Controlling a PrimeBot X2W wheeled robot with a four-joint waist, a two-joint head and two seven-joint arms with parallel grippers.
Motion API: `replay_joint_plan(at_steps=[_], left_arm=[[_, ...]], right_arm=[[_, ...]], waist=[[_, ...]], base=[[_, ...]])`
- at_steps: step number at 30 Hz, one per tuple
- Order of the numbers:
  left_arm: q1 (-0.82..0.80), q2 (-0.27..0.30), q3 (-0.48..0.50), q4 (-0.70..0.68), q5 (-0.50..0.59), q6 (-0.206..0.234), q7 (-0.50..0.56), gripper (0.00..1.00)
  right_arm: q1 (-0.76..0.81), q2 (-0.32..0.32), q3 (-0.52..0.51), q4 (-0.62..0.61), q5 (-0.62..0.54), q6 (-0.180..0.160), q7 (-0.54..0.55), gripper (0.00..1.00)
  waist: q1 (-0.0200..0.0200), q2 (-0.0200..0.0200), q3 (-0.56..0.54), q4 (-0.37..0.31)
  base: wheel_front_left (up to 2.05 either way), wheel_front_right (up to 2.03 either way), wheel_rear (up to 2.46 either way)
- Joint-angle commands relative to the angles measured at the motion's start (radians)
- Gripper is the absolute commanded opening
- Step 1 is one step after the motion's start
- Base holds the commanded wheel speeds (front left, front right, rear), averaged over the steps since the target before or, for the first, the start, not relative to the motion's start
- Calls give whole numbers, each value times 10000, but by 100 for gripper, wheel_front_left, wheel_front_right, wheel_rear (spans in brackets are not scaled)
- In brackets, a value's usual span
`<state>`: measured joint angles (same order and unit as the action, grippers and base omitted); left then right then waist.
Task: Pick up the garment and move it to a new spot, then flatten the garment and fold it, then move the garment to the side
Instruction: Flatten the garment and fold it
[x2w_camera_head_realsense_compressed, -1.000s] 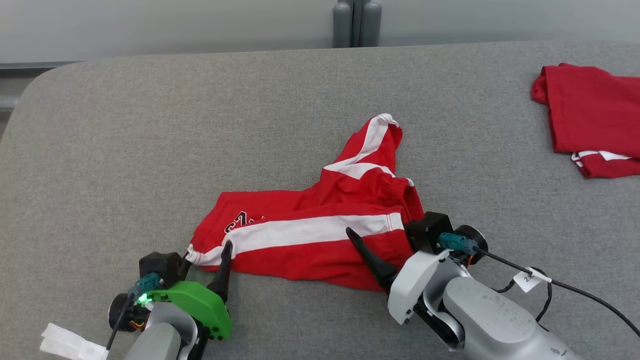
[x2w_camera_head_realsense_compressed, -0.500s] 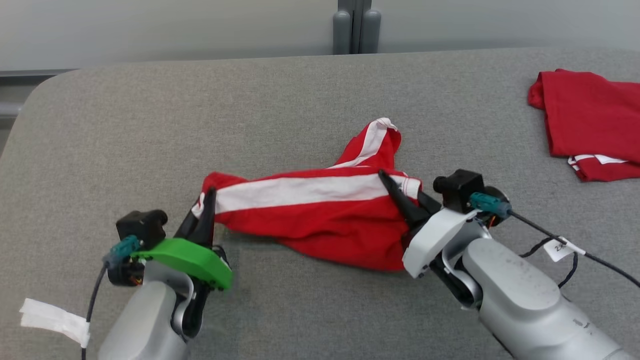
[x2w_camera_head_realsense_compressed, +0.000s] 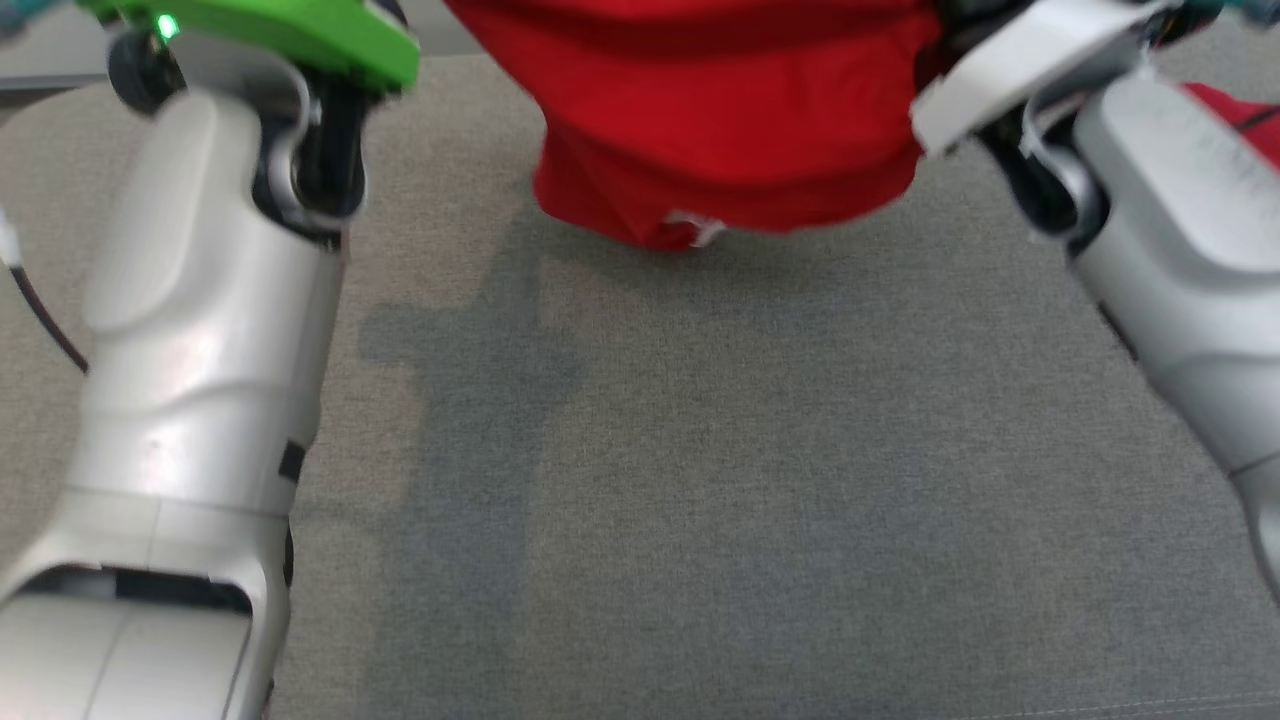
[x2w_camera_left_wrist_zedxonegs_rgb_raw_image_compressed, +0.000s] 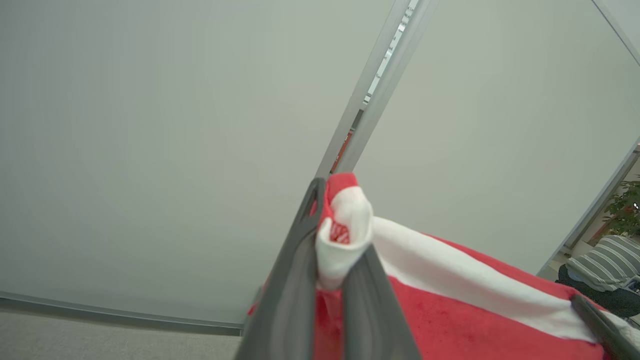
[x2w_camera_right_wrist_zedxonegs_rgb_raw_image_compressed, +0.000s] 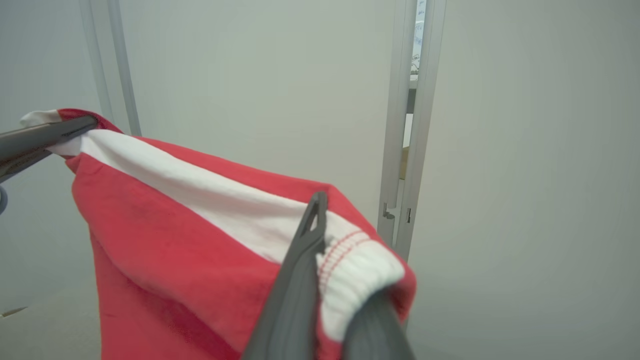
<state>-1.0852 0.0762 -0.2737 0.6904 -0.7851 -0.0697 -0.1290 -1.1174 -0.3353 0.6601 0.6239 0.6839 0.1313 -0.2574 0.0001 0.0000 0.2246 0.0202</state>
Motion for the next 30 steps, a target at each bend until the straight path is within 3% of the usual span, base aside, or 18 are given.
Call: replay_joint_plan(at_steps=[1,7,13,20,30], left_arm=[[-760,-42,66,203,-41,105,-48,0],[-3924,-202,-47,1391,-160,285,-381,0],[-4998,-243,-665,2145,-492,-74,-989,0],[-3138,-244,-1180,2329,-911,-359,-1351,0],[2312,-219,174,67,434,-198,-1358,0]], right_arm=[[-682,-90,-12,141,239,-12,-8,0],[-3547,-446,392,590,795,-12,-15,0],[-4407,-811,1070,349,1154,-12,-69,0],[-2384,-1035,1539,-979,1150,-12,-72,0],[2439,-1033,1579,-3278,944,-12,-74,0]], waist=[[-1,0,777,-292],[-1,0,1701,-536],[-1,0,2012,-521],[-1,0,1883,-521],[-1,0,1040,-609]], base=[[0,0,0],[0,0,0],[0,0,0],[0,0,0],[0,0,0]])
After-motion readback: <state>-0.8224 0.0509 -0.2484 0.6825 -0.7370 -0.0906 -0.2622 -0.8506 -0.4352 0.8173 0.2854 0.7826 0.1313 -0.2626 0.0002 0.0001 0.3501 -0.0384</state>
